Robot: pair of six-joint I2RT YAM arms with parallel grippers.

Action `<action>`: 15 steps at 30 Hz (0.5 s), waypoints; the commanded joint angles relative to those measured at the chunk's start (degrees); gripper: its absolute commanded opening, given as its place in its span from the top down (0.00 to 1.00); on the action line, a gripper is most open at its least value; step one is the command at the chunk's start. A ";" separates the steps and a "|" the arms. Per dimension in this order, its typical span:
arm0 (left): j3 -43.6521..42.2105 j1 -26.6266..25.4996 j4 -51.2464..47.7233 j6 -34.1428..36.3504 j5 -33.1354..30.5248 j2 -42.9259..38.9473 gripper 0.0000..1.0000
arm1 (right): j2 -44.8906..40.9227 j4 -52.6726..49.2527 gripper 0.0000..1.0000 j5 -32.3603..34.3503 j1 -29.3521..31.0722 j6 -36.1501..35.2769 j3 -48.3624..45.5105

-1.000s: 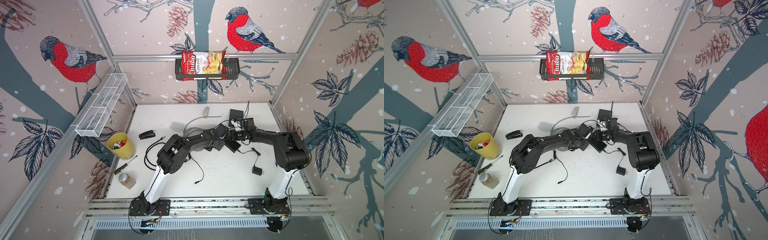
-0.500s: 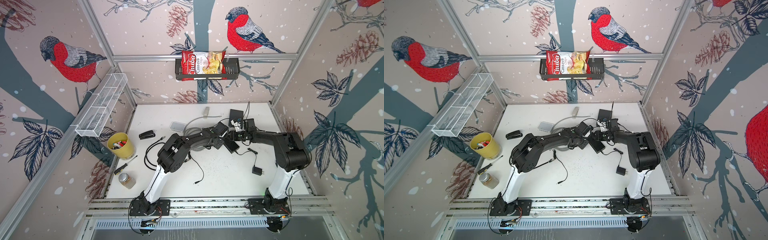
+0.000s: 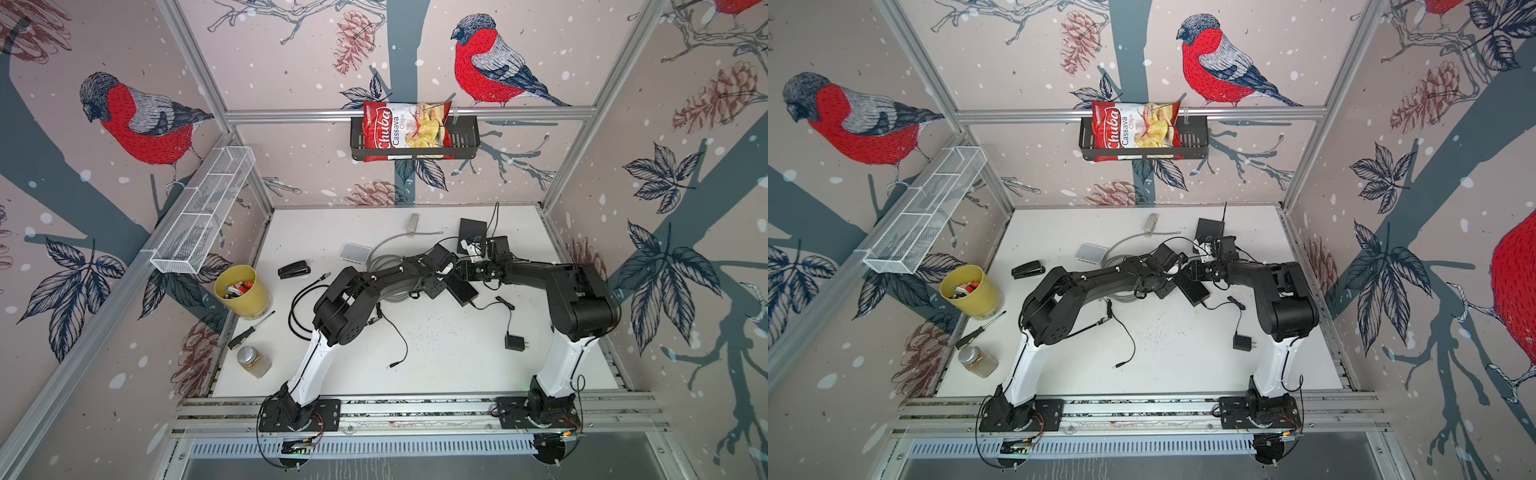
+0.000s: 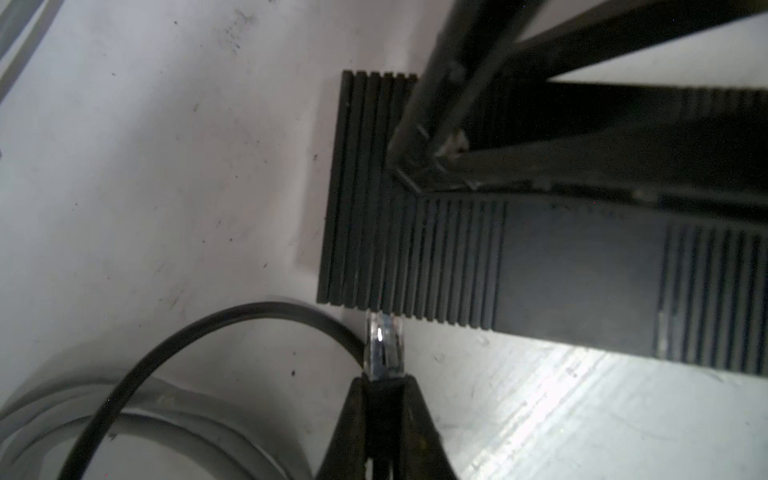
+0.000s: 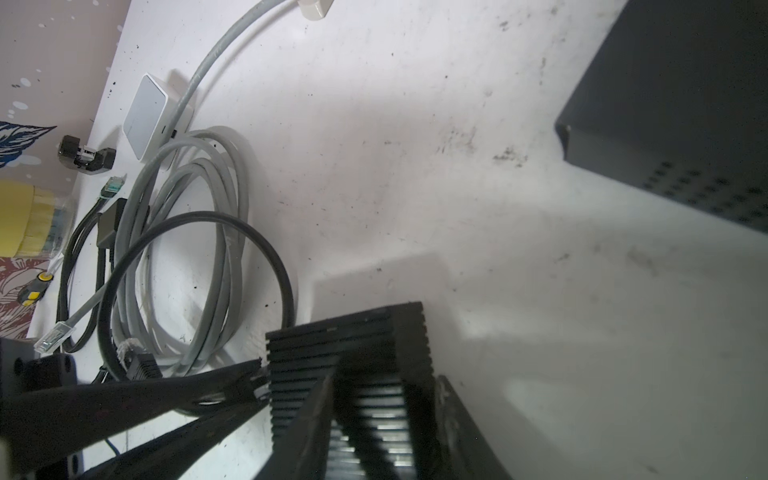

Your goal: Insert the plug into the switch port

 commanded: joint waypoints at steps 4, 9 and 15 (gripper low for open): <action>-3.64 0.68 10.78 4.32 6.38 -2.57 0.93 | 0.81 -3.55 0.61 -6.08 -0.56 -0.99 -0.74; -4.63 0.77 12.39 4.07 5.24 -2.99 0.93 | 0.81 -3.62 0.61 -7.27 -0.67 -1.25 -1.09; -6.57 0.98 12.85 3.77 2.75 -4.81 0.93 | 1.09 -4.50 0.62 -5.32 -1.67 -0.26 -0.39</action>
